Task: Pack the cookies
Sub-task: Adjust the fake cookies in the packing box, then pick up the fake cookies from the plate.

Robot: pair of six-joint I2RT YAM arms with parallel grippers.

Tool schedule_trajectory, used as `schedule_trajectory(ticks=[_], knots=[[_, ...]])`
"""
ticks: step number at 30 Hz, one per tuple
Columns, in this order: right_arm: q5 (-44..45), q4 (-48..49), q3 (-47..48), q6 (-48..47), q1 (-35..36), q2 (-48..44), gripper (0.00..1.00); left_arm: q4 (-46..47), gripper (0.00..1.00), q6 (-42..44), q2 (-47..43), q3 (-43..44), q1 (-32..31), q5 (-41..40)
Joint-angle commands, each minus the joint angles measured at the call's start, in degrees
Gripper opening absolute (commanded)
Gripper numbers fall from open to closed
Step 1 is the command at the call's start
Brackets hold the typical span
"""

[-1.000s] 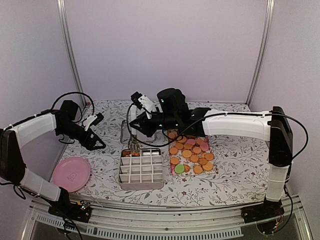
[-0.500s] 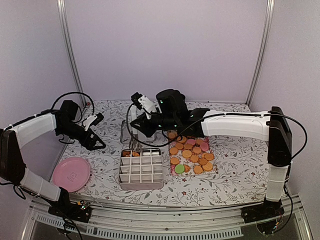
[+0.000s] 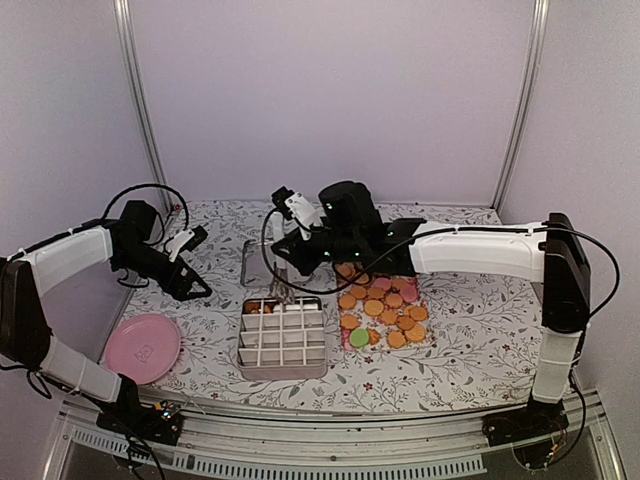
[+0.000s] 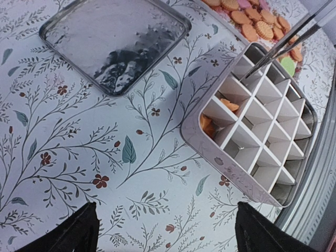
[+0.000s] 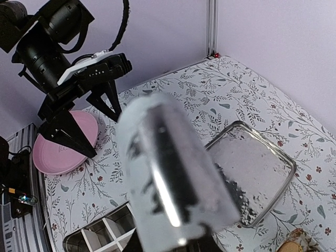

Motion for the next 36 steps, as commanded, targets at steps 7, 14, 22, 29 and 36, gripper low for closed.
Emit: schedule_trajectory(ticks=[7, 14, 22, 29, 36], knots=[[5.8, 1.7, -18.3, 1.4, -6.2, -20.6, 0.15, 0.7, 0.90, 0.7, -1.0, -0.3, 0.5, 1.1], [10.1, 1.7, -33.6, 4.5, -10.1, -32.1, 0.18, 0.8, 0.90, 0.5, -0.5, -0.1, 0.5, 1.6], [11.1, 1.9, -39.8, 6.0, -12.7, -36.5, 0.25, 0.8, 0.90, 0.4, -0.3, 0.2, 0.5, 1.3], [11.6, 1.9, -40.5, 5.8, -12.9, -35.7, 0.30, 0.5, 0.90, 0.3, -0.4, 0.4, 0.6, 1.2], [12.2, 1.9, -42.2, 6.1, -12.9, -36.8, 0.39, 0.5, 0.90, 0.4, -0.2, 0.4, 0.6, 1.3]])
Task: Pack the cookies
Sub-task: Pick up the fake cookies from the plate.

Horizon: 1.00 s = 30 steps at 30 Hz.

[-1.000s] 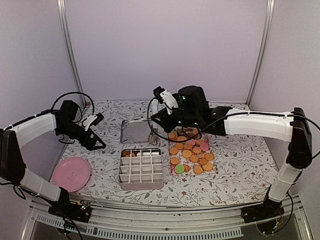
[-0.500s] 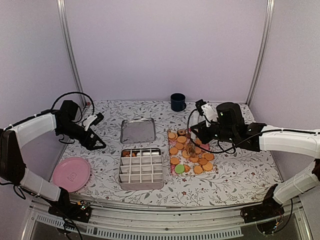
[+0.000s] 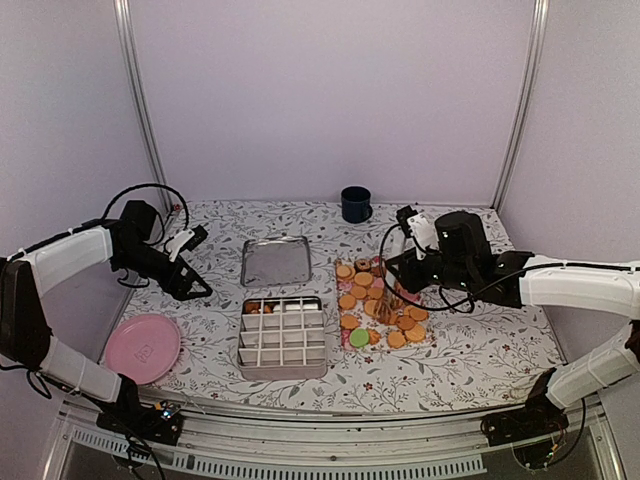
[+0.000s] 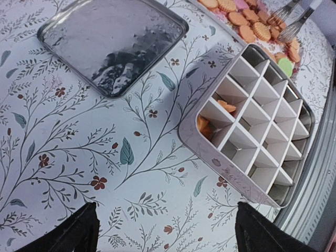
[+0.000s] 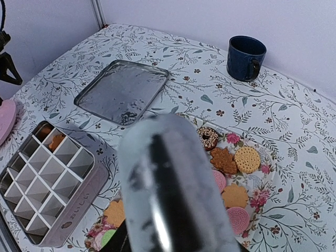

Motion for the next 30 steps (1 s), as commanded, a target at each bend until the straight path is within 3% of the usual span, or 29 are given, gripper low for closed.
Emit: schedule_trajectory(ticks=[1, 10, 21, 30], knots=[[1.7, 1.7, -1.2, 0.8, -0.4, -2.4, 0.41, 0.4, 0.90, 0.4, -0.2, 0.4, 0.6, 0.6], [2.5, 1.5, -1.5, 0.1, -0.3, -1.8, 0.41, 0.5, 0.90, 0.4, -0.4, 0.3, 0.5, 0.5], [2.2, -0.1, 0.0, -0.6, -0.4, -2.2, 0.02, 0.4, 0.90, 0.2, -0.3, 0.5, 0.6, 0.8], [0.0, -3.7, 9.9, -3.6, -0.1, -1.3, 0.00, 0.4, 0.90, 0.1, -0.3, 0.8, 0.5, 0.8]])
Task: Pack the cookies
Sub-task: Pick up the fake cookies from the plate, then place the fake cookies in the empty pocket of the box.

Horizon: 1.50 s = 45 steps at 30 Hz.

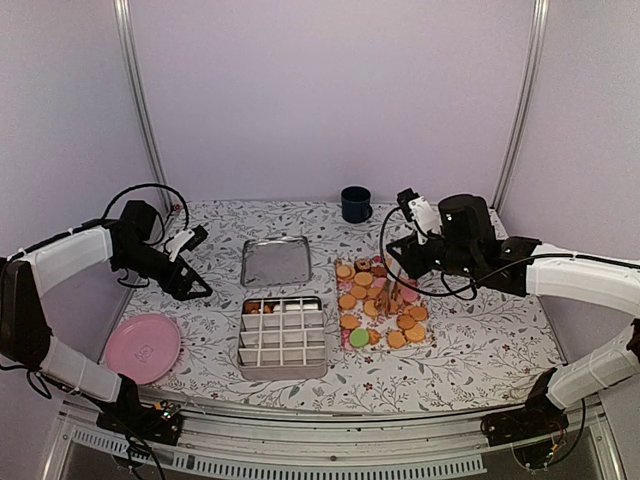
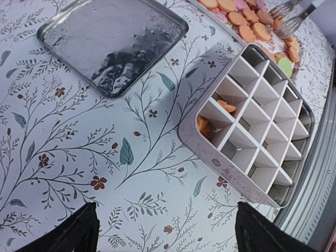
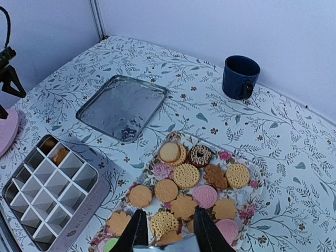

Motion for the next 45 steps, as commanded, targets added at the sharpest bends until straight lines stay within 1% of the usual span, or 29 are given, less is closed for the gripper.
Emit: schedule_trajectory(ticks=[1, 5, 10, 16, 22, 25, 32, 36, 38, 39, 40, 45], knots=[[-2.0, 0.2, 7.7, -2.0, 0.2, 0.0, 0.00, 0.4, 0.90, 0.1, -0.4, 0.8, 0.6, 0.7], [-3.0, 0.2, 13.3, -2.5, 3.1, 2.8, 0.00, 0.4, 0.90, 0.0, -0.3, 0.9, 0.6, 1.0], [-5.6, 1.9, 20.6, -2.5, 7.3, 10.4, 0.00, 0.4, 0.90, -0.1, -0.5, 0.7, 0.6, 1.1], [-10.8, 4.4, 29.1, -1.1, 9.9, 20.3, 0.00, 0.1, 0.90, 0.2, -0.8, 0.6, 0.6, 1.0], [-13.4, 4.5, 35.9, -1.2, 11.4, 27.8, 0.00, 0.1, 0.90, 0.5, -0.6, 0.4, 0.5, 1.0], [-13.7, 5.1, 36.4, -1.1, 11.4, 29.7, 0.01, 0.0, 0.90, 0.5, -0.4, 0.4, 0.5, 1.1], [-13.9, 6.1, 35.9, -0.8, 11.5, 31.5, 0.06, 0.0, 0.90, 0.7, -0.3, 0.3, 0.6, 1.0], [-14.6, 6.4, 35.7, -0.6, 11.4, 32.0, 0.16, 0.0, 0.90, 0.6, -0.1, 0.4, 0.6, 1.1], [-14.8, 6.6, 35.7, -0.5, 11.4, 32.1, 0.18, 0.1, 0.90, 0.6, 0.0, 0.3, 0.6, 1.1], [-14.9, 6.6, 35.6, -0.4, 11.4, 32.1, 0.23, 0.0, 0.90, 0.6, -0.1, 0.3, 0.6, 1.1], [-14.8, 6.7, 35.5, -0.5, 11.4, 32.1, 0.24, 0.0, 0.90, 0.6, -0.1, 0.3, 0.5, 1.0], [-15.1, 6.8, 35.3, -0.5, 11.4, 31.6, 0.28, 0.0, 0.90, 0.6, -0.1, 0.3, 0.6, 1.1]])
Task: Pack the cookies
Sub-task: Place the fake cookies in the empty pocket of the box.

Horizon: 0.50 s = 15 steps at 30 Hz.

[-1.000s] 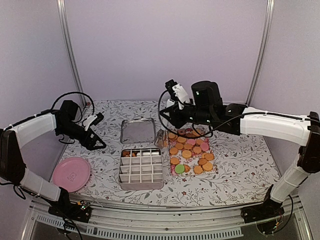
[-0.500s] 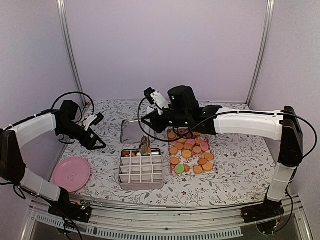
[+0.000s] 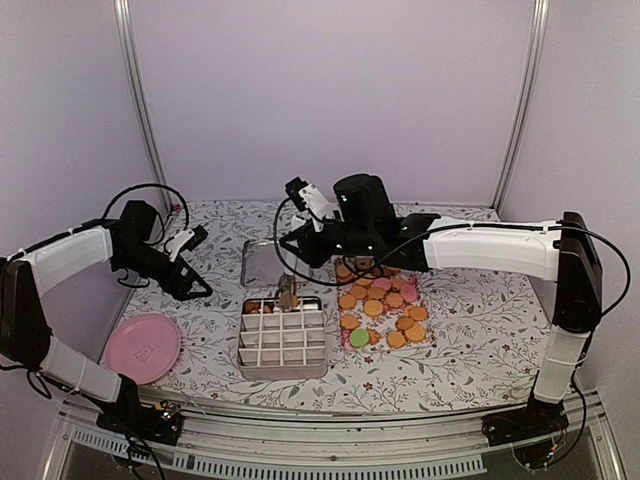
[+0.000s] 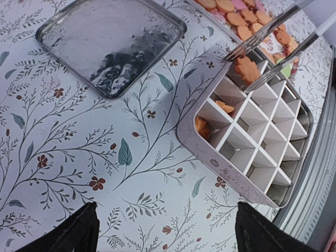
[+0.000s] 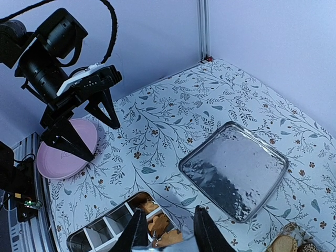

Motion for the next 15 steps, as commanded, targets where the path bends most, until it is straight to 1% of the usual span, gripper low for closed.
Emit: schedule_trajectory(ticks=[1, 4, 15], knots=[[-1.2, 2.5, 0.9, 0.8, 0.2, 0.0, 0.29, 0.1, 0.90, 0.6, -0.1, 0.2, 0.6, 0.8], [-1.6, 2.5, 0.9, 0.6, 0.2, -0.3, 0.32, 0.1, 0.90, 0.6, 0.0, 0.3, 0.5, 0.9], [-1.3, 2.4, 0.8, -0.1, 0.2, -1.1, 0.34, 0.1, 0.90, 0.6, -0.2, 0.2, 0.5, 0.9]])
